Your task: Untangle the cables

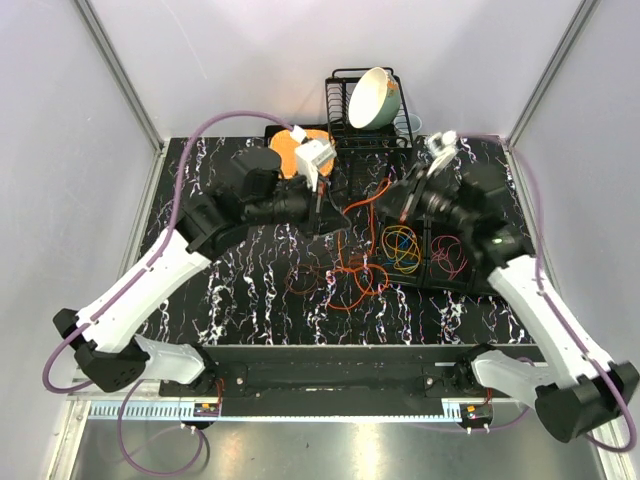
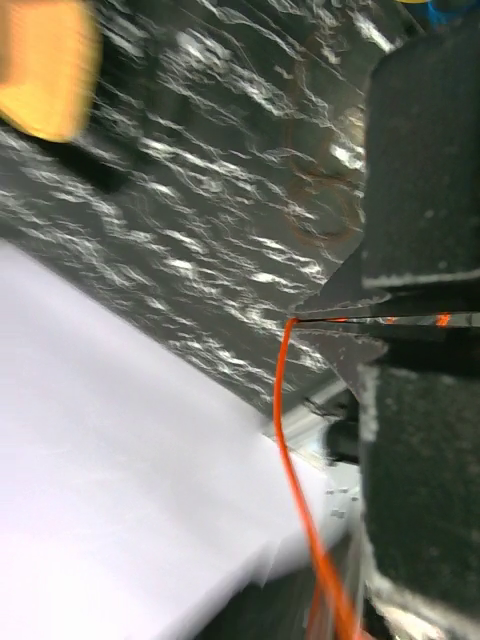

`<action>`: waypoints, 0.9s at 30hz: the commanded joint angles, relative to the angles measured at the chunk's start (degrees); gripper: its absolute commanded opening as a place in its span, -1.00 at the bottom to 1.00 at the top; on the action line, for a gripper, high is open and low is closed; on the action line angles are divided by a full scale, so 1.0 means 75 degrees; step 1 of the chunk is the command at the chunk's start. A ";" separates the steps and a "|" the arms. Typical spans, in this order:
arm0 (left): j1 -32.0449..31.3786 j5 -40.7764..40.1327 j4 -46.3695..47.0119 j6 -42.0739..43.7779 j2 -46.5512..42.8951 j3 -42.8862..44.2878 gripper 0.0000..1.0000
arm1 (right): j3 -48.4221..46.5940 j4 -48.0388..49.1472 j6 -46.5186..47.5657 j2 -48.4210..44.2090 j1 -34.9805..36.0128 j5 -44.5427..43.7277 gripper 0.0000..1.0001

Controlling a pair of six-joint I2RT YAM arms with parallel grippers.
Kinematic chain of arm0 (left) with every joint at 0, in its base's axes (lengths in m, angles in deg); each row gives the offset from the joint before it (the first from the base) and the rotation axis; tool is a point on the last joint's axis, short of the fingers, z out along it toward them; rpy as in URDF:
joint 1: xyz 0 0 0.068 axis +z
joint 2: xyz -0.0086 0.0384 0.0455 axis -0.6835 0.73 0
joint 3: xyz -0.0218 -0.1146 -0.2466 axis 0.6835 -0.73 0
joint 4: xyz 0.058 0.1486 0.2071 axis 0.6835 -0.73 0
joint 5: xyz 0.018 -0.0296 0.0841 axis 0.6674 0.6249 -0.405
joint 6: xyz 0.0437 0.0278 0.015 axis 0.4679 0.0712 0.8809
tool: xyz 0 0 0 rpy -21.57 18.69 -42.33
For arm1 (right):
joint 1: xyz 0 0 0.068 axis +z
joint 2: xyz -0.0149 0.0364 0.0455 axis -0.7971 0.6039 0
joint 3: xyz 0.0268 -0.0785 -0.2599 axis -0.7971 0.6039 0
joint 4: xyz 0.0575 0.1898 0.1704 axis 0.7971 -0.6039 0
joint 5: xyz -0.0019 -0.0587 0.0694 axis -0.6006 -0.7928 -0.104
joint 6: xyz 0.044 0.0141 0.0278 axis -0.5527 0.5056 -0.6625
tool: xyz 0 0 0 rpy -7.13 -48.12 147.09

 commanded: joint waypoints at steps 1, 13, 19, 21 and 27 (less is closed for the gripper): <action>0.0033 0.0001 0.0680 -0.0242 -0.0115 -0.0711 -1.00 | -0.2806 -0.1956 0.0906 -0.0649 -0.0001 -0.1338 -1.00; -0.0518 -0.0996 0.1418 -0.0477 0.1991 -0.0070 -1.00 | -0.5649 -0.4289 0.1504 -0.0731 -0.0001 -0.3962 -1.00; -0.0530 -0.0435 0.2026 -0.0816 0.3490 0.1499 -1.00 | -0.5872 -0.5027 0.1856 -0.0989 -0.0001 -0.5578 -1.00; -0.0576 0.0079 0.2227 -0.0969 0.3902 0.1923 -1.00 | -0.5779 -0.5286 0.1891 -0.1071 -0.0001 -0.6001 -1.00; -0.0787 0.1111 0.3152 -0.1613 0.5495 0.3272 -1.00 | -0.5217 -0.5673 0.1892 -0.1411 -0.0001 -0.7701 -1.00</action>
